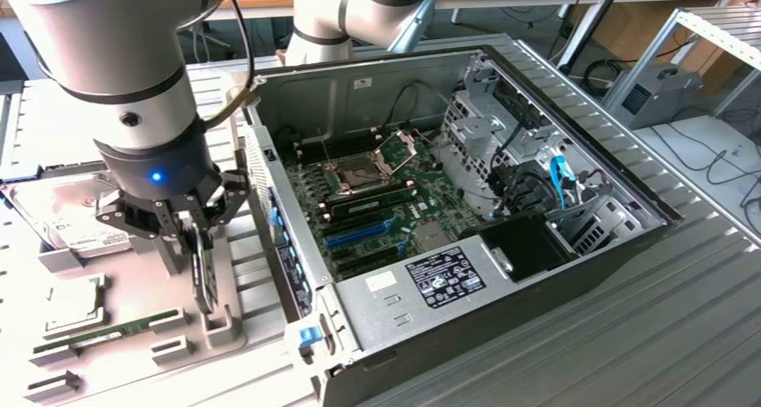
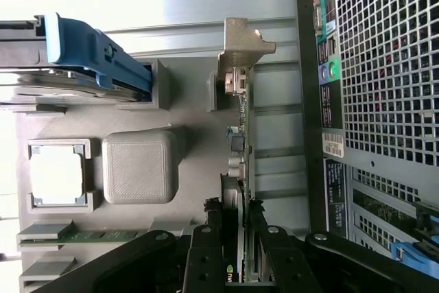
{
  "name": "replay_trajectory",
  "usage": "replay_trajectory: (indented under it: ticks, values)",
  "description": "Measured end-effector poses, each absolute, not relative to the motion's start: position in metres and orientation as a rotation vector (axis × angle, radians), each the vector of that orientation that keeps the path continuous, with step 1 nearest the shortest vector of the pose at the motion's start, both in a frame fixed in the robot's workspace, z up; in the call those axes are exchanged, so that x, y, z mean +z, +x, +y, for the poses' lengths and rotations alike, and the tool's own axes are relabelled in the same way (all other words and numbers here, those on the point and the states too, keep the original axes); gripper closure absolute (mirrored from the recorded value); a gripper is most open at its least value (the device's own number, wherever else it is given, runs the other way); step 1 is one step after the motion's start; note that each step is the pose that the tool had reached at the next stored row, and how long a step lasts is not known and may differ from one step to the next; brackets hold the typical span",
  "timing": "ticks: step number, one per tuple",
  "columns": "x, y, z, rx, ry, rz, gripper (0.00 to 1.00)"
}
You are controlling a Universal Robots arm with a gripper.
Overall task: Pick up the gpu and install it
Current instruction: 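Pick up the gpu and move the gpu toward the slot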
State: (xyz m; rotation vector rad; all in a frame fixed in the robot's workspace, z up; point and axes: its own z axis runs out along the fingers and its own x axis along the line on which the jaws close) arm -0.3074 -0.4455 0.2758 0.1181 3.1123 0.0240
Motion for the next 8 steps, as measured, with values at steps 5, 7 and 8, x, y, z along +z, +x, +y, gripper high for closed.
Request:
replay_trajectory:
  ticks: [5, 7, 8]
  values:
    - [0.2783, -0.3074, -0.4451, 0.02, 0.118, 3.112, 0.74]
    - [0.2792, -0.3074, -0.4449, 0.019, 0.118, 3.112, 0.74]
    - [0.2797, -0.3074, -0.4449, 0.019, 0.118, 3.112, 0.74]
